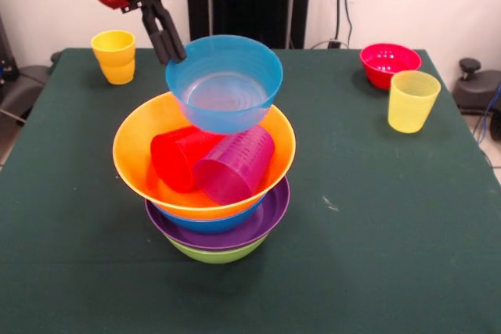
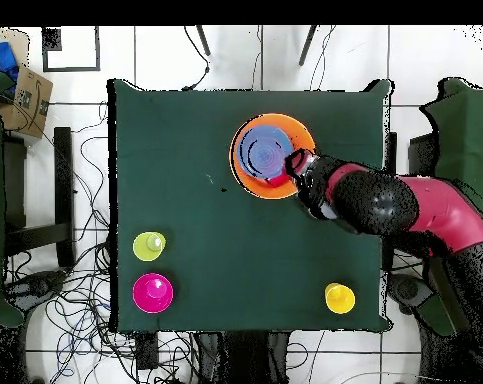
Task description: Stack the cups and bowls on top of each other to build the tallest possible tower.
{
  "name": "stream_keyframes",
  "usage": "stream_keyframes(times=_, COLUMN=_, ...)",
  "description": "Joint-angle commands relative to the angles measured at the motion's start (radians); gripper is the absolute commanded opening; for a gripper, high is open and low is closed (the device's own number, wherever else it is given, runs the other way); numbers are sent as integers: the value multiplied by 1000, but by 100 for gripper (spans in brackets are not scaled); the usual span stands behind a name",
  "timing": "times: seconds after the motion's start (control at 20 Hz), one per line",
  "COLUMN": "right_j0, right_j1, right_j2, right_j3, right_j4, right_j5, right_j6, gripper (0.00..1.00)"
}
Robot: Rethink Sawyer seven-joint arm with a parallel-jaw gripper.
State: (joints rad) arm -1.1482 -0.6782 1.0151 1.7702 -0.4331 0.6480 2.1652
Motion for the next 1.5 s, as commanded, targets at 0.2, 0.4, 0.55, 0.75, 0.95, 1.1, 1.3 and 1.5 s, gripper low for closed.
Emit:
stream_keyframes(times=0.2, right_j0=66, right_j1=81, right_j2=-14, right_j3=-161, right_j4=-74, right_j5=160, right_j6=-335, gripper=0)
stream_keyframes(times=0.4, right_j0=61, right_j1=90, right_j2=-5, right_j3=-168, right_j4=-77, right_j5=167, right_j6=-343, gripper=100)
stream_keyframes(times=0.55, right_j0=60, right_j1=96, right_j2=-1, right_j3=-170, right_j4=-73, right_j5=175, right_j6=-349, gripper=100)
stream_keyframes(times=0.75, right_j0=56, right_j1=93, right_j2=2, right_j3=-166, right_j4=-75, right_j5=178, right_j6=-351, gripper=100)
stream_keyframes(times=0.95, right_j0=57, right_j1=87, right_j2=2, right_j3=-156, right_j4=-77, right_j5=174, right_j6=-348, gripper=100)
stream_keyframes(times=1.1, right_j0=56, right_j1=81, right_j2=1, right_j3=-147, right_j4=-79, right_j5=164, right_j6=-341, gripper=100)
stream_keyframes(times=1.3, right_j0=60, right_j1=65, right_j2=-5, right_j3=-141, right_j4=-73, right_j5=165, right_j6=-321, gripper=100)
stream_keyframes(times=1.5, right_j0=60, right_j1=48, right_j2=-2, right_j3=-126, right_j4=-72, right_j5=163, right_j6=-308, gripper=100)
